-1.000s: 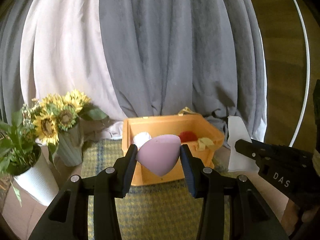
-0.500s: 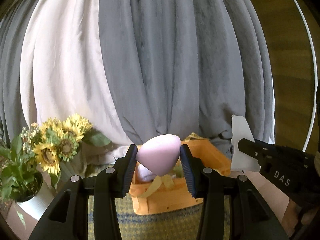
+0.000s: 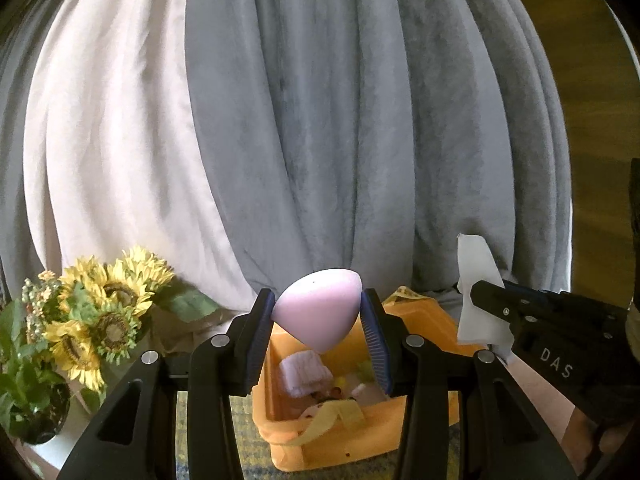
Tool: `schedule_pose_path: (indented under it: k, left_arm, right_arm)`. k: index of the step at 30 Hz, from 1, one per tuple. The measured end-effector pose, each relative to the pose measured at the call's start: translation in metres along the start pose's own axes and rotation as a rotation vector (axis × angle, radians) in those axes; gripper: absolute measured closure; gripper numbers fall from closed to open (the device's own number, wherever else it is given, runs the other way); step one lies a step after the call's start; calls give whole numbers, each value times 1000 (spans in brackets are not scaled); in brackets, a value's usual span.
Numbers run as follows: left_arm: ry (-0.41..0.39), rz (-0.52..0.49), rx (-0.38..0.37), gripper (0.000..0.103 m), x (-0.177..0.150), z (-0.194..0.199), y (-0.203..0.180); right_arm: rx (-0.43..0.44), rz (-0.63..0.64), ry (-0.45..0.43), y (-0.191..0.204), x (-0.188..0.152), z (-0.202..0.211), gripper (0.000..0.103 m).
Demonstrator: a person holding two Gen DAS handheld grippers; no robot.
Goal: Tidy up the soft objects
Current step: 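Carry the sponge with the left gripper while the right gripper carries the cloth over the crate, then open both grippers to drop the sponge and cloth into the crate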
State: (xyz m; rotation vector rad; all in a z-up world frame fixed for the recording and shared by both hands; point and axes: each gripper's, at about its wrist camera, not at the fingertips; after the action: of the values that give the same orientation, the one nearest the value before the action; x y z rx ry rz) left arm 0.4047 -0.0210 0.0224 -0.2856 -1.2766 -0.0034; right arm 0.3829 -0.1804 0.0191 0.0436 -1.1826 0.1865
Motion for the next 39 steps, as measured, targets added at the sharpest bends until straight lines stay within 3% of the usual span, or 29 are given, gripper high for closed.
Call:
schedule_pose_path:
  k: [13, 24, 33, 39]
  left_arm:
    - [108, -27, 8, 60, -9, -78, 6]
    - [254, -47, -3, 60, -29, -138, 4]
    - [403, -90, -27, 59, -47, -167, -9]
    - [455, -92, -4, 57, -55, -178, -10]
  right_arm:
    - [21, 22, 111, -15, -7, -72, 89]
    - [37, 49, 255, -26, -20, -130, 89]
    - [82, 4, 380, -37, -41, -159, 89]
    - [71, 15, 428, -39, -50, -169, 89]
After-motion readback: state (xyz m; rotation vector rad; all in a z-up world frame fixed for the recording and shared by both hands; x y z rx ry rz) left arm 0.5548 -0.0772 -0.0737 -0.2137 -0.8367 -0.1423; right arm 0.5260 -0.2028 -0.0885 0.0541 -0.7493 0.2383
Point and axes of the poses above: each gripper's, at about its wrist camera, not at the fingertips, and z roughly against the way its jaws point, y to its left, x to its top, and after that the axes turned 14 degrees about z, right-handed
